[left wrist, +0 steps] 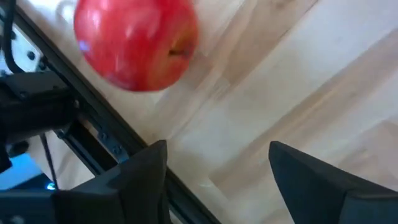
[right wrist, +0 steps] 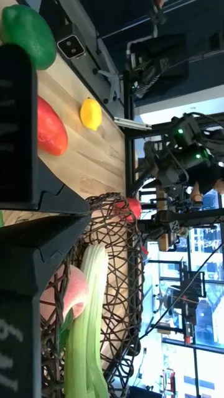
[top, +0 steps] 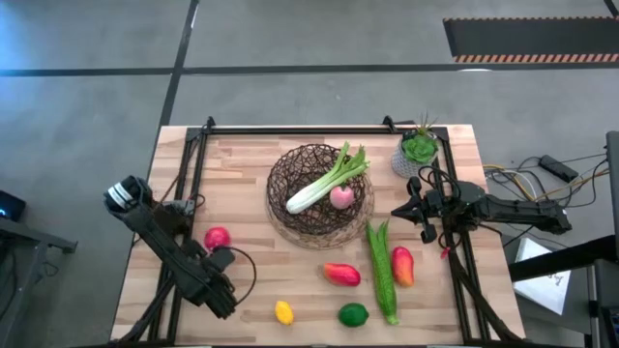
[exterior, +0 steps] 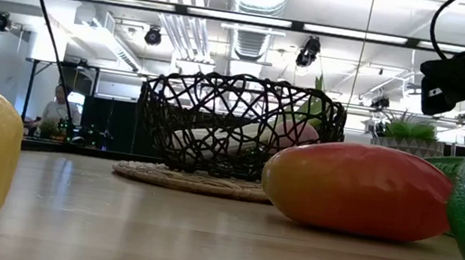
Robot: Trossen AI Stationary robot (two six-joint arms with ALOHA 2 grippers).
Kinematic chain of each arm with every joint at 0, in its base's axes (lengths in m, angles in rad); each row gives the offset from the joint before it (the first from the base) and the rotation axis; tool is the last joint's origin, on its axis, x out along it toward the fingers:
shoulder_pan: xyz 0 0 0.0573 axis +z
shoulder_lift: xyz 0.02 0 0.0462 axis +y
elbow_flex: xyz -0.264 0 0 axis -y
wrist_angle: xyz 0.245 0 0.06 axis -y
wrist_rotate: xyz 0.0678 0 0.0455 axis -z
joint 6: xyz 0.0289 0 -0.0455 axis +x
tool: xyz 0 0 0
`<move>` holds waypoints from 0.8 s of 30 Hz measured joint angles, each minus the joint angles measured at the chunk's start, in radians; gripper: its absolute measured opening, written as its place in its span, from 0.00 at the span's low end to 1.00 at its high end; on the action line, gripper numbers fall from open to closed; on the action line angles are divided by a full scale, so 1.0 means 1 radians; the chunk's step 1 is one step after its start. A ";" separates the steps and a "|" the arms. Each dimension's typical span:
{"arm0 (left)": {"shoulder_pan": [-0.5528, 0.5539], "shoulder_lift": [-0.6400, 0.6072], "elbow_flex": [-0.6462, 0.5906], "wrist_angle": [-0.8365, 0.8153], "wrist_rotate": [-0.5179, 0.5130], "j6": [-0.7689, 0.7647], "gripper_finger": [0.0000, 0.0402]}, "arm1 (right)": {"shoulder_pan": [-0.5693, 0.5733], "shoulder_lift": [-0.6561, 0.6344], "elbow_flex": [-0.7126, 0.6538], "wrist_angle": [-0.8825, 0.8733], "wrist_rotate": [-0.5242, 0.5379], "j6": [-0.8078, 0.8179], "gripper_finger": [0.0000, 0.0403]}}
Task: Build produce basket
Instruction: Put the red apple into the black mesh basket
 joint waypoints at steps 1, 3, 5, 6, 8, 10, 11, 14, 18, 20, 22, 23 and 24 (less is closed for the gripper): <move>-0.007 0.017 -0.002 -0.006 -0.014 -0.003 0.65 | 0.000 0.000 0.000 0.000 0.000 0.000 0.02; -0.020 0.053 -0.004 -0.012 -0.072 -0.010 0.64 | 0.000 0.000 0.000 0.000 0.000 0.000 0.02; -0.025 0.080 -0.004 -0.013 -0.155 -0.027 0.62 | 0.000 0.000 0.000 0.000 0.000 0.000 0.02; -0.025 0.089 -0.004 -0.020 -0.201 -0.043 0.62 | 0.000 0.000 0.000 0.000 0.000 0.000 0.02; -0.024 0.100 -0.009 -0.048 -0.277 -0.079 0.61 | 0.000 0.000 0.000 0.000 0.000 0.000 0.02; -0.020 0.097 -0.030 -0.067 -0.347 -0.116 0.60 | 0.000 0.000 0.000 0.000 0.000 0.000 0.02; -0.016 0.089 -0.047 -0.066 -0.381 -0.139 0.60 | 0.000 0.000 0.000 0.000 0.000 0.000 0.02; 0.001 0.051 -0.103 -0.066 -0.481 -0.222 0.60 | 0.000 0.000 0.000 0.000 0.000 0.000 0.02; 0.027 -0.008 -0.182 -0.052 -0.579 -0.305 0.60 | 0.000 0.000 0.000 0.000 0.000 0.000 0.02; 0.044 -0.050 -0.224 -0.030 -0.613 -0.328 0.60 | 0.000 0.000 0.000 0.000 0.000 0.000 0.02; 0.067 -0.097 -0.270 0.013 -0.632 -0.332 0.60 | 0.000 0.000 0.000 0.000 0.000 0.000 0.02; 0.080 -0.122 -0.295 0.039 -0.637 -0.332 0.60 | 0.000 0.000 0.000 0.000 0.000 0.000 0.02; 0.091 -0.147 -0.321 0.060 -0.649 -0.332 0.60 | 0.000 0.000 0.000 0.000 0.000 0.000 0.02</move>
